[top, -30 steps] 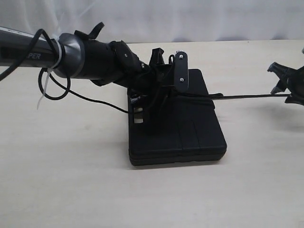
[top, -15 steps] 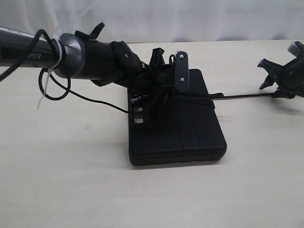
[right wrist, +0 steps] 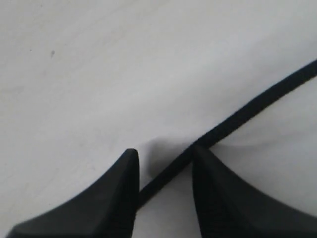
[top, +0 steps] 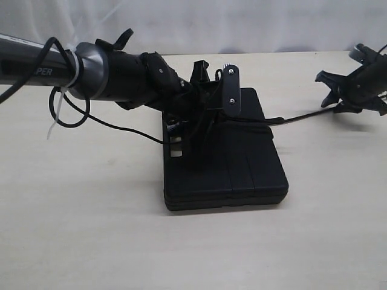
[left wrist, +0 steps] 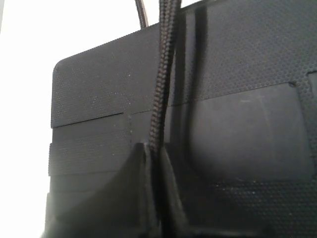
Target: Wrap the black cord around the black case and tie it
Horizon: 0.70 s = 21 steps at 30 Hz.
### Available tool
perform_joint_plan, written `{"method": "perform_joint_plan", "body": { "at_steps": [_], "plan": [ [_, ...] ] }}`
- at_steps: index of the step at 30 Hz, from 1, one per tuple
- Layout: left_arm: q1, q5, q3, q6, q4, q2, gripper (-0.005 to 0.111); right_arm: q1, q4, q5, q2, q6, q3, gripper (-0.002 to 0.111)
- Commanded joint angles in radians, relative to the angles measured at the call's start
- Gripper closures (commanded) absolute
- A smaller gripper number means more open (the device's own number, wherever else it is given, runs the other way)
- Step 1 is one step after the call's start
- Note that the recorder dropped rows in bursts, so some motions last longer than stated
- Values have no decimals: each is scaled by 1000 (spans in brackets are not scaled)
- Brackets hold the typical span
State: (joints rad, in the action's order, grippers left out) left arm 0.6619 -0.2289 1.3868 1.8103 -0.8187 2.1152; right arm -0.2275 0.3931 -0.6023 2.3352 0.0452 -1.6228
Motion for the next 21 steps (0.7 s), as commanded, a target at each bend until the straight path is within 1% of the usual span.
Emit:
{"method": "perform_joint_plan", "body": {
  "at_steps": [1,4,6,8,11,14,16,20,21],
  "plan": [
    [0,9,-2,-12,-6,-10,107,77,-143,-135,111,19,-31,77],
    [0,10,-2,-12,-6,-10,107,128,-236,-209,139,19,-79,78],
    [0,10,-2,-12,-6,-10,107,158,-302,-282,153,21,-105,82],
    [0,10,-2,-12,-4,-10,107,179,-358,-341,163,19,-125,90],
    [0,2,-2,-12,-4,-10,107,193,-360,-370,163,14,-131,104],
    [0,0,-2,-12,-4,-10,107,212,-414,-438,163,24,-129,104],
    [0,0,-2,-12,-4,-10,107,231,-497,-508,163,17,-129,104],
    [0,0,-2,-12,-4,-10,107,241,-513,-532,160,-9,-127,104],
    [0,0,-2,-12,-4,-10,107,244,-492,-521,159,-15,-127,104]
  ]
}}
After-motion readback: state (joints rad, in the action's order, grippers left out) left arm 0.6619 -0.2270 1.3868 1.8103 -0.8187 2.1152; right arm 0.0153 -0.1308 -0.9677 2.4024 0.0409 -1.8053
